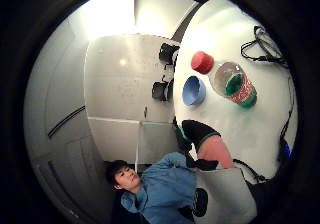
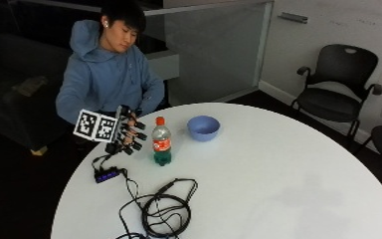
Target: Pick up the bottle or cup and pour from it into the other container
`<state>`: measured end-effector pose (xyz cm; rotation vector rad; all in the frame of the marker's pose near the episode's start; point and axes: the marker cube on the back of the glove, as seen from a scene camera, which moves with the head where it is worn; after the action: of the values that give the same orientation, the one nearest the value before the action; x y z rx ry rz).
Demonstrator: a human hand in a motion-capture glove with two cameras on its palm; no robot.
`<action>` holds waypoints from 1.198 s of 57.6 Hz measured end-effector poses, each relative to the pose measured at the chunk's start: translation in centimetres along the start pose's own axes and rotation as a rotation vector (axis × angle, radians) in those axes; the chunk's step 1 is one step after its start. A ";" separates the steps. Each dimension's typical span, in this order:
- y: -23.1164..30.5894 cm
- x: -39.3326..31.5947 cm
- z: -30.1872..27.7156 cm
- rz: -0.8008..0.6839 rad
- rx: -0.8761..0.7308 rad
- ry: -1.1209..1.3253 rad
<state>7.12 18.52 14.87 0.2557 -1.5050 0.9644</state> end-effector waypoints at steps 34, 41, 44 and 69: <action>-5.4 1.8 10.1 -0.112 0.136 -0.477; -5.9 1.6 11.3 -0.120 0.157 -0.492; -5.8 1.5 11.8 -0.123 0.174 -0.501; -6.1 2.2 13.3 -0.145 0.373 -0.566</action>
<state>1.18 6.44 20.95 0.9578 -1.7687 1.1051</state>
